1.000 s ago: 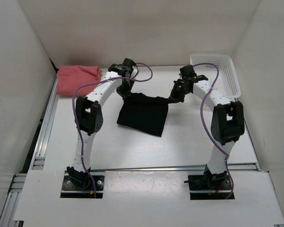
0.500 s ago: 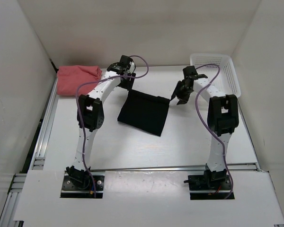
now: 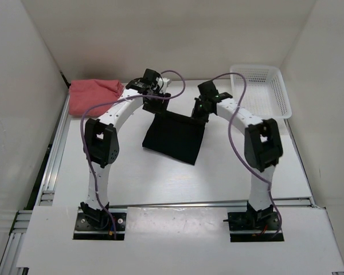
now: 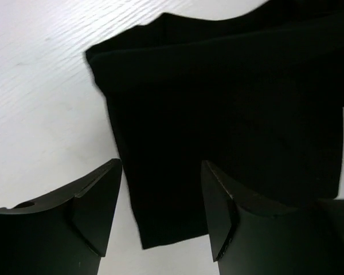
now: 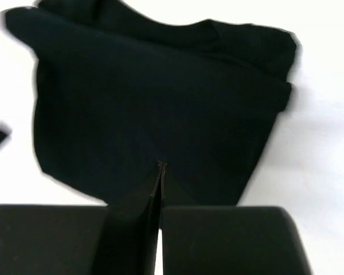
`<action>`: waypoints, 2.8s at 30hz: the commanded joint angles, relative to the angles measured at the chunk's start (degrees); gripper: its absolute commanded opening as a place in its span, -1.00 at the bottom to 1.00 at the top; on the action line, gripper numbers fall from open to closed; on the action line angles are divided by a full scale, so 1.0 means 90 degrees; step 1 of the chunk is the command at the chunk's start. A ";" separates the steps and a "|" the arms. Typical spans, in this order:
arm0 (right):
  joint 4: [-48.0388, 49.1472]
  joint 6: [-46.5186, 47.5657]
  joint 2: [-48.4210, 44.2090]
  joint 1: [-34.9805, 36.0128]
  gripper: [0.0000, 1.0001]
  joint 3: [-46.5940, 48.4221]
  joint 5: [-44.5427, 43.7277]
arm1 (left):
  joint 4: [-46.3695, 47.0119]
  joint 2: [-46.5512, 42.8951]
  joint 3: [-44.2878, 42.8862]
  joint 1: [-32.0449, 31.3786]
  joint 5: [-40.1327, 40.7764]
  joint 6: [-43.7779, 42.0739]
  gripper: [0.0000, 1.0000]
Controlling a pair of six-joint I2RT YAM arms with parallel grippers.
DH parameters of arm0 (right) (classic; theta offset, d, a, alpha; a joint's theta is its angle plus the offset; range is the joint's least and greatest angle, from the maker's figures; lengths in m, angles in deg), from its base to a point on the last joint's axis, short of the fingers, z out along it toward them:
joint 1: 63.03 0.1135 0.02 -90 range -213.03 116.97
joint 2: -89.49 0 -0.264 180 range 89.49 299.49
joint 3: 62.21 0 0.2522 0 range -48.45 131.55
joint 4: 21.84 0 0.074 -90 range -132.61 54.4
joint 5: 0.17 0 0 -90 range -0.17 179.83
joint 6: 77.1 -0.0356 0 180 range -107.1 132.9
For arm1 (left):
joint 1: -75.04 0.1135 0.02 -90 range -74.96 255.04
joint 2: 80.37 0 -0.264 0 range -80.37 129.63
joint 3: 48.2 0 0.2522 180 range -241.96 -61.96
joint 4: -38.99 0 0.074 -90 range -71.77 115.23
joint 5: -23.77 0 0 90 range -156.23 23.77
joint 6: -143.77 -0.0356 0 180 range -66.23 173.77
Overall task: Fold and stack the t-shirts
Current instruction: Fold the long partially folded tshirt into a neat square, then put the neatly folded tshirt into the corner of the board with the left arm
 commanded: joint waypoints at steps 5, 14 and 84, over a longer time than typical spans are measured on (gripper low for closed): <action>0.0114 -0.0871 0.1787 -0.0118 -1.00 0.1355 0.0815 | -0.0482 0.0720 -0.1202 0.0238 -0.0348 0.0004 0.37; 0.0309 -0.1370 0.2139 -0.0186 -1.00 0.2040 -0.0181 | -0.0346 -0.0101 0.0428 0.0395 -0.0602 0.0004 1.00; -0.0960 -0.1282 -0.5653 -0.0469 -1.00 -0.3780 -0.3414 | 0.0074 0.0261 -0.2335 0.2279 0.3959 0.0004 -0.80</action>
